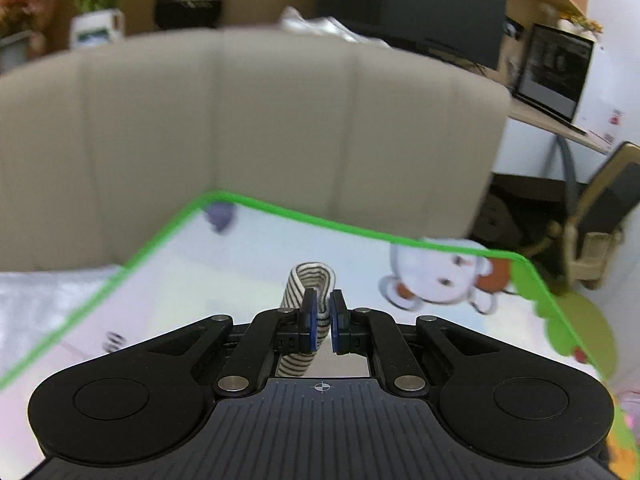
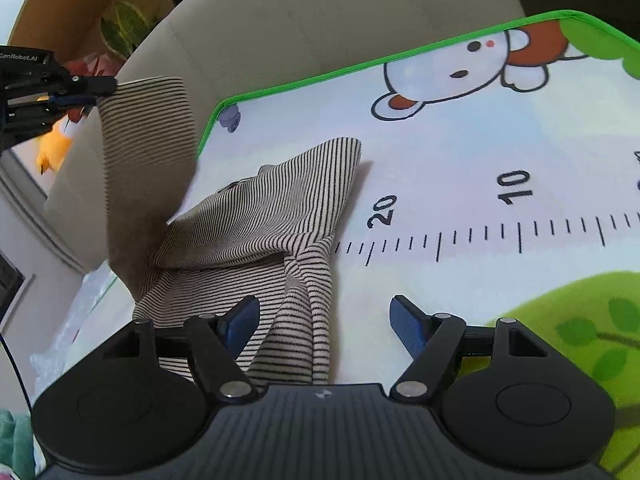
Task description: Fold clothes
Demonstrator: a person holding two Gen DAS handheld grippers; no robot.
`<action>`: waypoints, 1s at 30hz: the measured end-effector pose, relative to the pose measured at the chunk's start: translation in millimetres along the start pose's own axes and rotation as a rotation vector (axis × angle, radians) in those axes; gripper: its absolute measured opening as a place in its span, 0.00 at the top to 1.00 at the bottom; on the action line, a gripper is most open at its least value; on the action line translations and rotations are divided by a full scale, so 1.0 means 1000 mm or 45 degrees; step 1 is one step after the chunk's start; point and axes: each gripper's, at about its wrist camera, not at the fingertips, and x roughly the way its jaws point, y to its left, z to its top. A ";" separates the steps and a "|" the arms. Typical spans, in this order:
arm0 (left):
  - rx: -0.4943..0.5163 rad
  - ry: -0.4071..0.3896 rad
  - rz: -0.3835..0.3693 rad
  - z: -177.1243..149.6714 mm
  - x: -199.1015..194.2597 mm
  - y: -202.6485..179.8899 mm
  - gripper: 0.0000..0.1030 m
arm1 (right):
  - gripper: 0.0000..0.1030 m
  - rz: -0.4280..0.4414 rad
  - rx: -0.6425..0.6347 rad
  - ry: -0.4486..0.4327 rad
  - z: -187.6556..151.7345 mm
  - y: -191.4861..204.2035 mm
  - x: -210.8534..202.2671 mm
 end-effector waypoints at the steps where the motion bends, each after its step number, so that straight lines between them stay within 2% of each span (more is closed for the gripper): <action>1: -0.010 0.017 -0.028 -0.002 0.003 -0.005 0.92 | 0.29 -0.002 0.010 -0.003 0.000 0.000 -0.002; 5: -0.052 0.049 -0.069 -0.004 0.012 -0.012 0.88 | 0.27 -0.014 0.082 -0.025 0.003 0.001 -0.009; 7: -0.059 0.056 -0.063 -0.005 0.010 -0.007 0.86 | 0.27 -0.023 0.053 -0.039 0.013 0.011 -0.011; 9: -0.038 0.057 -0.027 -0.011 0.004 0.005 0.73 | 0.27 -0.033 0.024 -0.052 0.022 0.022 -0.012; 12: -0.007 0.057 0.026 -0.019 -0.004 0.023 0.62 | 0.28 -0.047 -0.019 -0.073 0.036 0.038 -0.014; 14: 0.014 0.058 0.062 -0.025 -0.009 0.035 0.55 | 0.47 -0.056 -0.048 -0.086 0.045 0.049 -0.015; 15: 0.030 0.059 0.082 -0.029 -0.010 0.042 0.47 | 0.51 -0.061 -0.064 -0.093 0.050 0.054 -0.016; 16: 0.061 0.063 0.107 -0.039 -0.008 0.049 0.44 | 0.56 -0.076 -0.115 -0.088 0.059 0.064 -0.014; 18: 0.135 0.081 0.161 -0.060 -0.001 0.062 0.29 | 0.57 -0.102 -0.214 -0.054 0.077 0.085 -0.006; 21: 0.226 0.101 0.219 -0.092 0.008 0.083 0.21 | 0.57 -0.167 -0.313 0.060 0.101 0.109 0.022; 22: 0.244 0.102 0.224 -0.102 0.010 0.090 0.19 | 0.57 -0.192 -0.342 0.112 0.106 0.114 0.036; 24: 0.243 0.116 0.205 -0.119 0.014 0.104 0.09 | 0.55 -0.263 -0.392 0.211 0.112 0.122 0.070; 27: 0.176 0.204 0.150 -0.135 0.024 0.121 0.08 | 0.52 -0.370 -0.414 0.252 0.107 0.121 0.112; 28: 0.152 0.222 0.142 -0.137 0.026 0.125 0.08 | 0.52 -0.355 -0.410 0.221 0.110 0.122 0.107; 30: 0.129 0.236 0.132 -0.138 0.029 0.131 0.08 | 0.63 -0.325 -0.402 0.157 0.117 0.124 0.098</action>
